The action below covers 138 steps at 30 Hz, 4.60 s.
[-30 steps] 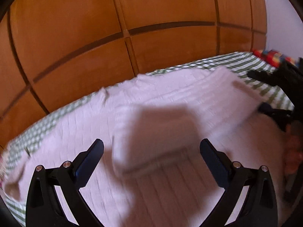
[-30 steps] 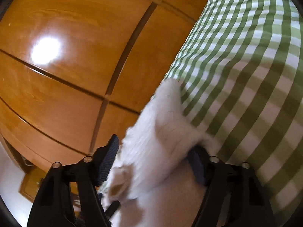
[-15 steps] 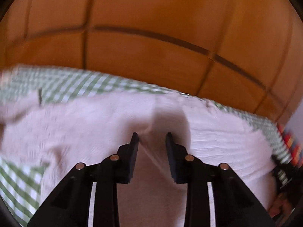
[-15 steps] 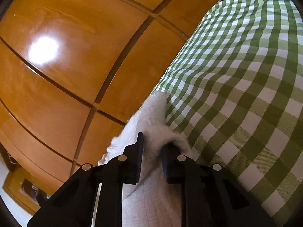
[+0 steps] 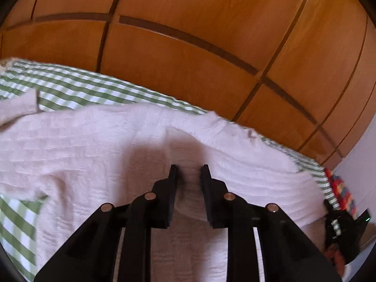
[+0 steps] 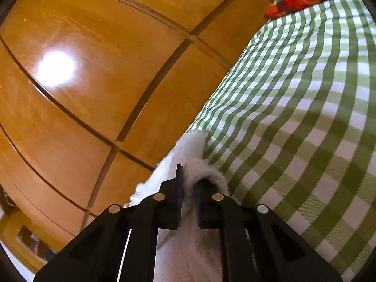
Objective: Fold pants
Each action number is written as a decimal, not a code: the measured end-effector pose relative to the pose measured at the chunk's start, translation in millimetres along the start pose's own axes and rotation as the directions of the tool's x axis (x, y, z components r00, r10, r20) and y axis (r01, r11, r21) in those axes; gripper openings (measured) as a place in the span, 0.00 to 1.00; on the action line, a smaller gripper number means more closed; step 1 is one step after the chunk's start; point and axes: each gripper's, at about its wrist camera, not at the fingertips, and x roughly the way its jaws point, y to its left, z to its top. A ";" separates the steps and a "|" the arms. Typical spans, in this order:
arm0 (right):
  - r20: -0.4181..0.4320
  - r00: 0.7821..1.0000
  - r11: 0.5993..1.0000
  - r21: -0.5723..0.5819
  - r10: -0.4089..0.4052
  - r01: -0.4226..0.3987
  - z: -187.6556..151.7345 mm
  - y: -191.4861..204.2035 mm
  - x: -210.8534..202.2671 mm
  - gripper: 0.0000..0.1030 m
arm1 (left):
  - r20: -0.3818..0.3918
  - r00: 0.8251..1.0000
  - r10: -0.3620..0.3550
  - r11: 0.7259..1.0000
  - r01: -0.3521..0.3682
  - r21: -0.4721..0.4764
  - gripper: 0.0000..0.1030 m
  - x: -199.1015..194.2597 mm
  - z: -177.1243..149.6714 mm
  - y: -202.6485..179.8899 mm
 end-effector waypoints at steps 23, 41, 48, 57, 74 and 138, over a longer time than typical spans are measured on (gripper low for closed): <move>-0.095 0.991 0.994 -0.066 -0.098 0.092 -6.8 12.5 13.1 0.54 | -0.023 1.000 0.021 0.983 -0.025 -0.180 0.82 -57.2 -46.6 67.9; -0.019 0.972 0.888 -0.410 -0.235 0.206 -56.8 68.5 -47.8 0.81 | 0.113 0.922 0.372 0.928 -0.372 -0.019 0.95 -109.4 4.6 126.7; -0.110 0.970 0.947 -0.263 -0.217 0.182 -48.4 39.2 -39.1 0.81 | 0.116 0.813 0.571 0.785 -0.582 0.213 0.95 -91.5 50.9 165.2; -0.118 0.973 0.953 -0.256 -0.198 0.163 -49.8 38.1 -40.0 0.84 | 0.065 0.771 0.634 0.689 -0.600 0.407 0.88 -49.8 49.6 183.6; -0.119 0.975 0.960 -0.235 -0.186 0.155 -48.7 35.7 -39.6 0.84 | -0.006 0.936 0.352 0.925 -0.349 -0.152 0.06 -102.2 95.2 225.5; -0.434 0.897 0.950 -0.305 -0.082 -0.061 -52.4 137.5 87.0 0.05 | -0.100 0.986 0.132 0.978 -0.146 -0.146 0.84 -56.3 -39.6 111.5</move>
